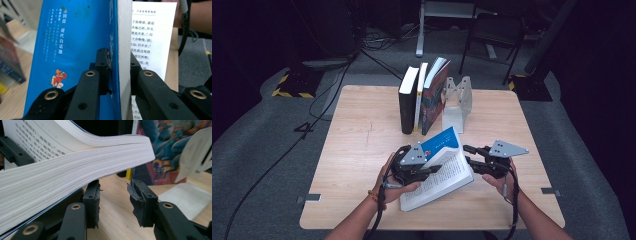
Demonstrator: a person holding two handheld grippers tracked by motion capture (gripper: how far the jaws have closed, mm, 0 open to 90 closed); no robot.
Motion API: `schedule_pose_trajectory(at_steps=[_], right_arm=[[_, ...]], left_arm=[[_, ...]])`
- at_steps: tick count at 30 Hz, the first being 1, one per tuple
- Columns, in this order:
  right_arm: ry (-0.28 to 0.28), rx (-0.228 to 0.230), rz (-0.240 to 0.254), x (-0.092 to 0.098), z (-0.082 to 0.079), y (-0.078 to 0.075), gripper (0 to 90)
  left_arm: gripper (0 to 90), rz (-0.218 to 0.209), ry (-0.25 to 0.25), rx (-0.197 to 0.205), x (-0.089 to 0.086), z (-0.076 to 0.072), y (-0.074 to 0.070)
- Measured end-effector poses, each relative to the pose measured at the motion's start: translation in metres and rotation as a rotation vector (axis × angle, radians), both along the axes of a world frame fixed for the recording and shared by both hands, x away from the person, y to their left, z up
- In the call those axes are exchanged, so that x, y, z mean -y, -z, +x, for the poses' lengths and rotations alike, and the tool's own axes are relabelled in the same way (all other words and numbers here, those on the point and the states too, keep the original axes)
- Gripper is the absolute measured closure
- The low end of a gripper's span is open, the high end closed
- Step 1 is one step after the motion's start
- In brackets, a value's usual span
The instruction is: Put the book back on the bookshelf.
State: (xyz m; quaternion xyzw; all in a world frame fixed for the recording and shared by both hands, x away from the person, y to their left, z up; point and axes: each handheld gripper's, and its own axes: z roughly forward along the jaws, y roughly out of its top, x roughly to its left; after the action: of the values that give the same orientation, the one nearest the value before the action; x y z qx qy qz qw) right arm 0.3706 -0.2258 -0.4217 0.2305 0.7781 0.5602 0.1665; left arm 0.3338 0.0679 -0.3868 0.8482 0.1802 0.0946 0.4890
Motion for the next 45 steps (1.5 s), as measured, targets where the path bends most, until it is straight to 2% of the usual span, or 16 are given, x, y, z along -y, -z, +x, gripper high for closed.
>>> schedule_pose_trajectory(at_steps=[6, 8, 14, 19, 23, 24, 25, 27, 30, 33, 34, 38, 39, 41, 44, 45], right_arm=[[-0.012, 0.056, -0.019, 0.000, -0.011, -0.013, 59.7], [-0.021, 0.070, -0.021, -0.005, -0.016, -0.017, 59.7], [-0.043, 0.107, -0.017, -0.019, -0.027, -0.029, 59.7], [-0.068, 0.128, -0.027, -0.032, -0.032, -0.038, 58.5], [-0.088, 0.143, -0.033, -0.042, -0.035, -0.043, 56.7], [-0.098, 0.146, -0.034, -0.045, -0.035, -0.045, 56.1], [-0.102, 0.147, -0.035, -0.046, -0.036, -0.045, 55.8], [-0.110, 0.149, -0.037, -0.048, -0.036, -0.046, 55.8], [-0.116, 0.142, -0.038, -0.050, -0.034, -0.045, 54.6], [-0.116, 0.138, -0.028, -0.050, -0.032, -0.044, 54.5], [-0.116, 0.140, -0.018, -0.051, -0.032, -0.043, 54.6], [-0.129, 0.137, 0.004, -0.050, -0.030, -0.042, 55.0], [-0.147, 0.141, 0.013, -0.049, -0.030, -0.042, 55.0], [-0.159, 0.158, 0.003, -0.047, -0.029, -0.043, 55.1], [-0.159, 0.154, 0.005, -0.043, -0.027, -0.043, 55.3], [-0.142, 0.147, 0.015, -0.036, -0.023, -0.042, 58.1]], left_arm=[[77.6, -0.091, -0.033, 0.044, -0.010, -0.017, 0.007], [77.3, -0.109, -0.049, 0.062, -0.017, -0.024, 0.008], [75.9, -0.151, -0.100, 0.077, -0.037, -0.040, 0.012], [72.9, -0.147, -0.157, 0.140, -0.050, -0.056, 0.017], [69.3, -0.080, -0.269, 0.215, -0.052, -0.076, 0.025], [65.6, -0.080, -0.269, 0.215, -0.052, -0.076, 0.025], [62.6, -0.067, -0.311, 0.207, -0.054, -0.081, 0.031], [60.7, -0.062, -0.325, 0.204, -0.055, -0.083, 0.034], [59.1, -0.032, -0.324, 0.114, -0.058, -0.082, 0.050], [63.3, -0.026, -0.306, 0.095, -0.060, -0.079, 0.052], [67.7, -0.029, -0.303, 0.092, -0.063, -0.077, 0.051], [76.3, -0.100, -0.246, 0.037, -0.074, -0.065, 0.050], [76.4, -0.097, -0.235, 0.041, -0.074, -0.063, 0.050], [76.5, -0.126, -0.202, 0.023, -0.074, -0.057, 0.051], [77.1, -0.146, -0.168, 0.014, -0.072, -0.049, 0.051], [77.0, -0.152, -0.135, 0.012, -0.066, -0.041, 0.050]])
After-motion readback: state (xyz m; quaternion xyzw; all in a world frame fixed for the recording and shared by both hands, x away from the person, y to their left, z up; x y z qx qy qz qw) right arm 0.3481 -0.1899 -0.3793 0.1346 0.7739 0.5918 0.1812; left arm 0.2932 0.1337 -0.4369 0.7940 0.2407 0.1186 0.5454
